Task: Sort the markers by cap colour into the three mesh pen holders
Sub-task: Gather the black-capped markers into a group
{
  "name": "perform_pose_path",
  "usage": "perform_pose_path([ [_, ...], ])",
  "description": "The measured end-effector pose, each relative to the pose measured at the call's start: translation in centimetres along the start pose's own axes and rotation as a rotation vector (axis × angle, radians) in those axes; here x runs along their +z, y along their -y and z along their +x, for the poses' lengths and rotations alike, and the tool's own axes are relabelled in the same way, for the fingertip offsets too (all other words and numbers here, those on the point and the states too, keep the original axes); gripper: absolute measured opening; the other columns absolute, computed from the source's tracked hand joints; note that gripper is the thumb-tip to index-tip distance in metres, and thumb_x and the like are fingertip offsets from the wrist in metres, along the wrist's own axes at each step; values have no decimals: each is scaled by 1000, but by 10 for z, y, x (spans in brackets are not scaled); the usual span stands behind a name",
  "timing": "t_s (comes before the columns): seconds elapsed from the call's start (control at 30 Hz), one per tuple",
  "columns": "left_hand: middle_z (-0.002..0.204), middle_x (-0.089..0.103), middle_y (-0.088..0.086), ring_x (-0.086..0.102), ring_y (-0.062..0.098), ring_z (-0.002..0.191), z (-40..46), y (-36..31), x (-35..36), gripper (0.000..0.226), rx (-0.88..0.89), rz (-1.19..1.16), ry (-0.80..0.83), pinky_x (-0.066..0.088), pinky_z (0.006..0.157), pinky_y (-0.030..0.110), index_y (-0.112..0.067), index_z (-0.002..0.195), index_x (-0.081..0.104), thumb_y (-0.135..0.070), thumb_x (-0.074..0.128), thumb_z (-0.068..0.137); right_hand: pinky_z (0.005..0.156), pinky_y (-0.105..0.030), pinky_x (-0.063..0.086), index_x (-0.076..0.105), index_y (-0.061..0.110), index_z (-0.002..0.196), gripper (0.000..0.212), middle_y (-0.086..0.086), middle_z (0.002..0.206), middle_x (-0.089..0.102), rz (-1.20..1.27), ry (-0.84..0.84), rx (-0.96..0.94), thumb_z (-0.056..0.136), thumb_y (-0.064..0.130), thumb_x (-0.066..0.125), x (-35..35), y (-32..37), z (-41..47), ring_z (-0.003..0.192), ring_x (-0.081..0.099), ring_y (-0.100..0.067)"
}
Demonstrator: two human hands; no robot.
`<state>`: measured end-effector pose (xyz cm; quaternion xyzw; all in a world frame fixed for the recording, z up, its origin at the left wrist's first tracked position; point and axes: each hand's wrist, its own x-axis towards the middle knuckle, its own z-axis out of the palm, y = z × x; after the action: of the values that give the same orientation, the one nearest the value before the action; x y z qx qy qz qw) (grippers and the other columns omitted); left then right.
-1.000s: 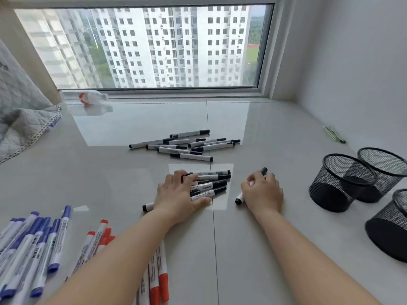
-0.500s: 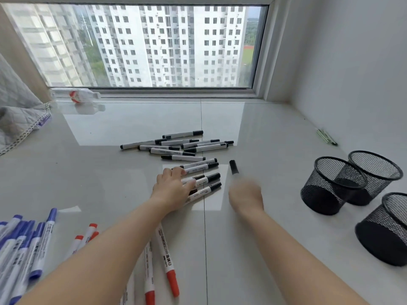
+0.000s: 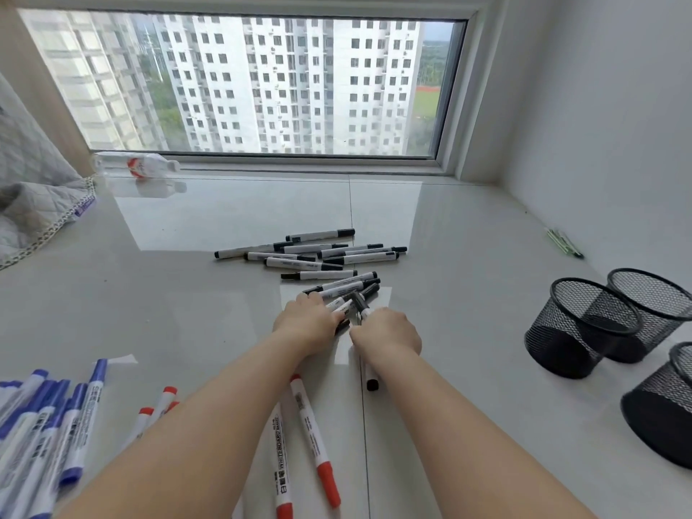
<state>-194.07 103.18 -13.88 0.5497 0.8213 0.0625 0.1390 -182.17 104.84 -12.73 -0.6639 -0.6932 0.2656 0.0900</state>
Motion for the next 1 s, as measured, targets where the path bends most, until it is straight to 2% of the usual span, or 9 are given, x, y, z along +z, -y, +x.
perform_pose_path([
  [0.2,115,57,14,54,30,103,6,-5,-11,23,-3,37,29,36,72,30,-7,107,52,-21,43,91,68,-27,38,61,13,101,30,-8,107,64,67,14,30,85,32,45,-3,-3,-1,96,60,-28],
  [0.3,94,55,13,50,27,86,7,0,-20,16,22,28,52,37,69,28,-9,89,51,-22,42,93,68,-27,40,60,12,100,29,-8,104,64,91,51,25,87,32,43,-3,3,-5,96,61,-28],
  [0.4,87,58,12,58,22,76,9,15,-25,21,-1,-254,91,48,64,27,-3,97,53,-21,41,96,68,-29,51,57,11,95,22,-9,92,70,233,123,34,86,26,44,0,4,-11,82,67,-26],
  [0.5,74,62,6,62,10,57,2,29,-26,23,-78,-688,71,46,42,14,-2,102,47,-24,43,97,54,-23,50,59,8,90,22,-3,65,67,380,141,48,83,26,48,6,5,-20,49,64,-16],
  [0.63,76,60,9,65,20,66,-8,47,-28,20,-133,-817,-9,58,70,36,-4,103,42,-22,44,96,36,-15,32,62,9,81,26,2,52,58,413,131,53,82,34,55,19,16,-28,31,50,-4],
  [0.7,76,60,7,64,16,63,-14,53,-31,17,-159,-753,-11,56,66,34,-7,101,41,-23,43,97,33,-15,26,60,11,78,25,4,52,56,405,117,64,83,35,55,25,26,-30,25,44,-1],
  [0.77,78,63,5,63,13,65,-22,55,-33,18,-158,-636,35,48,55,25,-7,101,43,-25,42,97,40,-17,30,60,14,77,23,3,59,57,410,100,77,80,36,58,32,36,-30,39,53,-6],
  [0.87,85,61,7,56,22,74,-27,54,-31,26,-107,-504,104,44,56,26,-6,101,48,-31,42,96,50,-23,46,56,16,64,18,0,67,61,447,95,115,75,29,62,38,50,-28,65,61,-21],
  [1.0,74,53,0,52,11,61,-33,54,-29,24,-92,-643,91,43,43,20,-8,94,45,-32,41,97,47,-21,37,49,18,60,20,0,68,58,473,111,156,72,27,63,35,55,-24,60,56,-17],
])
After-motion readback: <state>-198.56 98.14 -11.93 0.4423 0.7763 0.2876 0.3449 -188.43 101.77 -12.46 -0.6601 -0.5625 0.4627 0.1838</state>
